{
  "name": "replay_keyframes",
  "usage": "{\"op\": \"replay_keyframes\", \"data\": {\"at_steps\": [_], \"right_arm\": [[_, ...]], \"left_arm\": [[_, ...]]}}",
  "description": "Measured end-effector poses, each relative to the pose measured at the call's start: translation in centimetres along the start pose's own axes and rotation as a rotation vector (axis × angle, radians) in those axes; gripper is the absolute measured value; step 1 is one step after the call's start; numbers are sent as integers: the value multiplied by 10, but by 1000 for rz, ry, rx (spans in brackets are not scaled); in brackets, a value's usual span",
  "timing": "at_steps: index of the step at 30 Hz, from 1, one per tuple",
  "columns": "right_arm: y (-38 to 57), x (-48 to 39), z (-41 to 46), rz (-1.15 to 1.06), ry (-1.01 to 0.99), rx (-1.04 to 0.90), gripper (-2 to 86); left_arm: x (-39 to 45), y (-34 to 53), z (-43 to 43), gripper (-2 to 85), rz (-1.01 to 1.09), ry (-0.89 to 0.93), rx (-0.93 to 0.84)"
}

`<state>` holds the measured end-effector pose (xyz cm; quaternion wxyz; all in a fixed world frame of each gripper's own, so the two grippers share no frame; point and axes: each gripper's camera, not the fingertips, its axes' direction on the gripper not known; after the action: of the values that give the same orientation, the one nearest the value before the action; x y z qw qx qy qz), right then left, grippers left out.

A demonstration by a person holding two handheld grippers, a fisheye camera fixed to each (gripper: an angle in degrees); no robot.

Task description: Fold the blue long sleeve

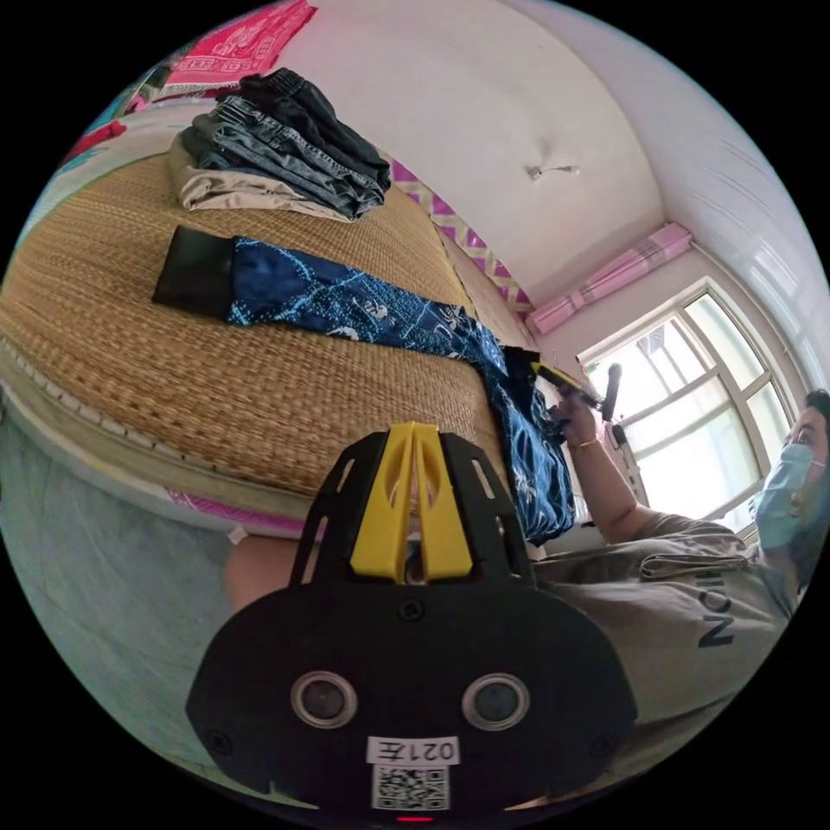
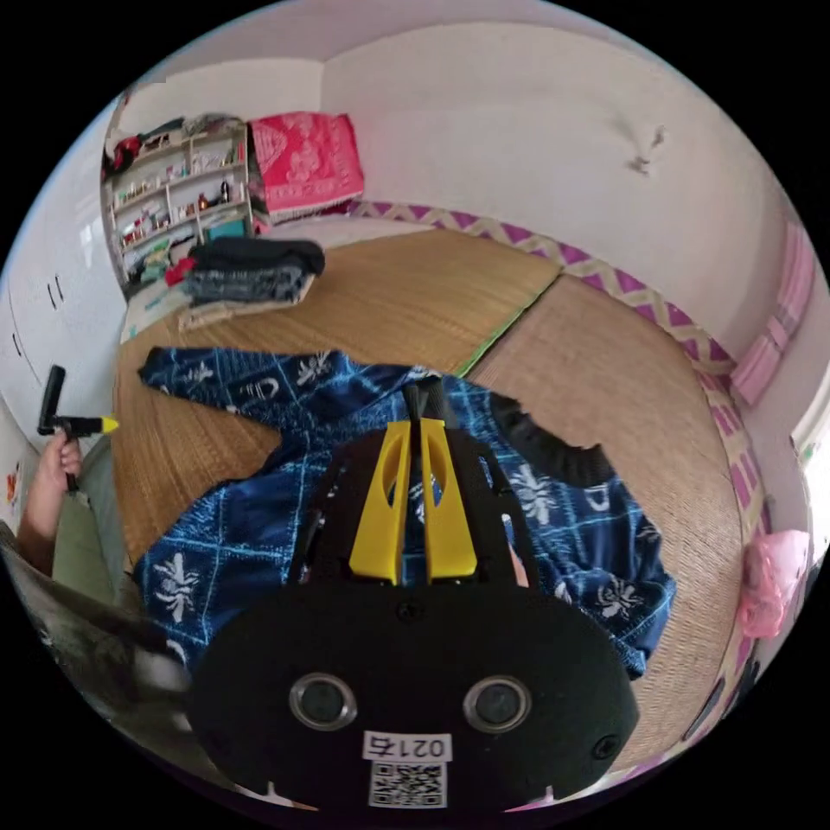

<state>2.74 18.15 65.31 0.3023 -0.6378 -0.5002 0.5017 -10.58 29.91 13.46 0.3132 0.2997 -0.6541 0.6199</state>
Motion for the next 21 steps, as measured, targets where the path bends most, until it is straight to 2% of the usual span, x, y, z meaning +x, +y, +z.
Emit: {"op": "replay_keyframes", "data": {"at_steps": [3, 9, 13, 17, 21], "right_arm": [[-16, -34, 59, -68, 79, -74, 4], [-60, -47, 37, -42, 112, 50, 8], [-88, -49, 83, -33, 41, -146, 21], [-90, -13, 49, 71, -127, -85, 47], [-77, -5, -4, 17, -198, -57, 27]], "left_arm": [[-12, 3, -6, -9, -10, 63, 10], [-29, 0, -22, -9, -9, 72, 29], [-38, -8, -25, -9, -26, 108, 50], [-48, -9, -39, -8, -49, 98, 98], [-54, -10, -61, 1, -44, 63, 175]]}}
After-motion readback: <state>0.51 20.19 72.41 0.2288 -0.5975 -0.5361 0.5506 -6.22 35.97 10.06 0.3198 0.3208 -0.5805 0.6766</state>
